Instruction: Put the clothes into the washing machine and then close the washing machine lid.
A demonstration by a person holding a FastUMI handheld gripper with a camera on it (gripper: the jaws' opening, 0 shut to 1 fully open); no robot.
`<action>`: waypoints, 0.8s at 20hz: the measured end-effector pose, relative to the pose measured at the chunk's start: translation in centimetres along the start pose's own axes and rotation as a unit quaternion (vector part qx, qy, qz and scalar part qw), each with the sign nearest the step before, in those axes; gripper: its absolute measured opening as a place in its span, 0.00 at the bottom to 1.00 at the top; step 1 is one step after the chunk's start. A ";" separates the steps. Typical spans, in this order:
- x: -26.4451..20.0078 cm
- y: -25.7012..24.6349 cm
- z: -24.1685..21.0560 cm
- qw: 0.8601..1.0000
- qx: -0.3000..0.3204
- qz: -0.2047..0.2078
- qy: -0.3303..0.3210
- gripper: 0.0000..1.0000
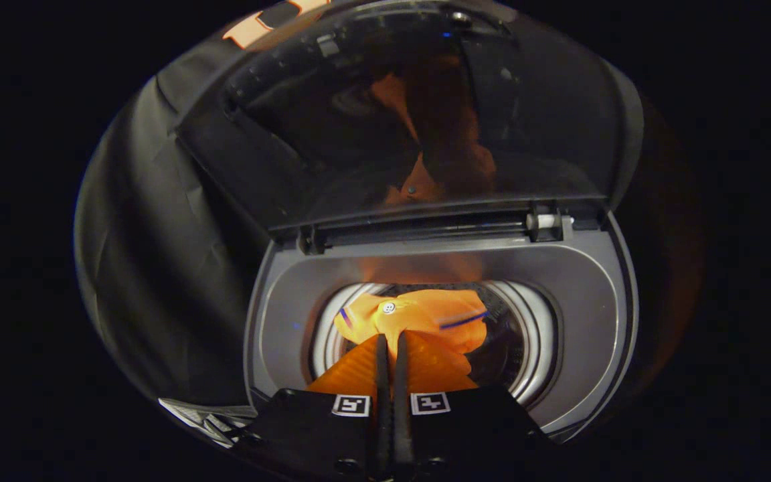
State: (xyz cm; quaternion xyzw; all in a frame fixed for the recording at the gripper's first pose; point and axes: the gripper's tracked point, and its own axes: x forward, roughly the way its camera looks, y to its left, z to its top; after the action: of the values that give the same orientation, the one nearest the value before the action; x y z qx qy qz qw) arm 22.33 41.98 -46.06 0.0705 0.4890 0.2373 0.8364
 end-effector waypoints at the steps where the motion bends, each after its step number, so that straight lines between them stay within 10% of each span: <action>1: 0.6 -0.2 -0.3 1.000 -0.005 -0.005 0.009 0.09; 14: 3.6 -2.2 -0.3 0.999 -0.018 -0.043 0.007 0.20; 16: 3.0 -2.8 -0.2 0.998 -0.024 -0.061 0.007 0.61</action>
State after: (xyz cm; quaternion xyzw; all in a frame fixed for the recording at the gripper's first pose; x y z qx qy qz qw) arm 24.35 40.95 -49.50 0.0188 0.4925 0.1983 0.8472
